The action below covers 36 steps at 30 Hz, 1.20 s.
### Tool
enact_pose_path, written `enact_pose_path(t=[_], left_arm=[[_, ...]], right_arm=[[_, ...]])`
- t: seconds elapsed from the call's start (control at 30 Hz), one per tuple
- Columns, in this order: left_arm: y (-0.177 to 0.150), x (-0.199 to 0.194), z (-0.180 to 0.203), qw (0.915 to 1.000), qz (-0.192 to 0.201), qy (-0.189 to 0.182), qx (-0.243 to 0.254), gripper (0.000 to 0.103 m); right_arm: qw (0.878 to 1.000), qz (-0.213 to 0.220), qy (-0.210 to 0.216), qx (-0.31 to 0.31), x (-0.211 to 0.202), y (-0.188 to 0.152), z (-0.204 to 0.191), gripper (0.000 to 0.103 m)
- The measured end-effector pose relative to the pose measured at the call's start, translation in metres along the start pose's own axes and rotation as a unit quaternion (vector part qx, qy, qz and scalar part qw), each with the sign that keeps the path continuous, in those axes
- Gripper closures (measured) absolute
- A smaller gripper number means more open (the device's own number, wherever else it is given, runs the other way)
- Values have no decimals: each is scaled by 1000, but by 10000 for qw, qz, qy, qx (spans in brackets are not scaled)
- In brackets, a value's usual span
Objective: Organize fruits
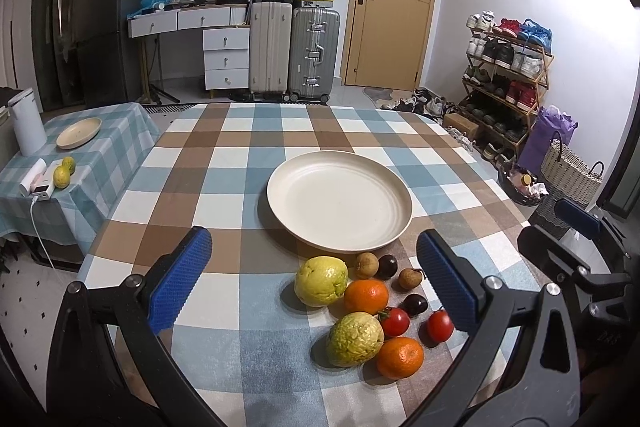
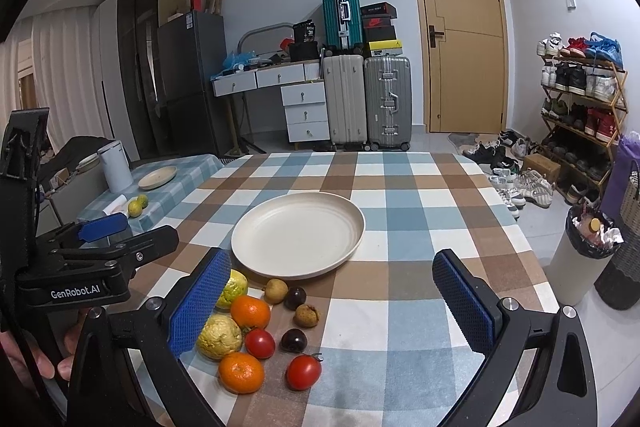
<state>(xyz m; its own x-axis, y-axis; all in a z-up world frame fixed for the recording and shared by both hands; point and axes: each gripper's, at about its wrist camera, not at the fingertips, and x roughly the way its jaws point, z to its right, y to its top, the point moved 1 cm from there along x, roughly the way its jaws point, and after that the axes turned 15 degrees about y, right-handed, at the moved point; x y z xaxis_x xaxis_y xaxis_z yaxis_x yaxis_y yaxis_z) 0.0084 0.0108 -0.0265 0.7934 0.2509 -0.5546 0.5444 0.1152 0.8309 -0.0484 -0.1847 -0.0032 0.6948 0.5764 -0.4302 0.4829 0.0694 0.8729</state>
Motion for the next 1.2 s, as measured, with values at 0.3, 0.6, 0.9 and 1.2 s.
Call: enact_pose_path(t=[0.3,0.6,0.9,1.2], left_arm=[[0,0,2,10000,7,-3,6,1],[-3,6,3,10000,-49,-20,21,1],[-9,14,5,9999,-117,-70,19,1],[-17,30,5,9987,-468,-213,4,1]], right_arm=[[10000,-26,4,-17,5,-3,0,0],[10000,-44,18,58,8,-5,1,0],[9999,-68,30,91,9,-7,6,0],[9998,-124,18,132,11,-10,9,0]])
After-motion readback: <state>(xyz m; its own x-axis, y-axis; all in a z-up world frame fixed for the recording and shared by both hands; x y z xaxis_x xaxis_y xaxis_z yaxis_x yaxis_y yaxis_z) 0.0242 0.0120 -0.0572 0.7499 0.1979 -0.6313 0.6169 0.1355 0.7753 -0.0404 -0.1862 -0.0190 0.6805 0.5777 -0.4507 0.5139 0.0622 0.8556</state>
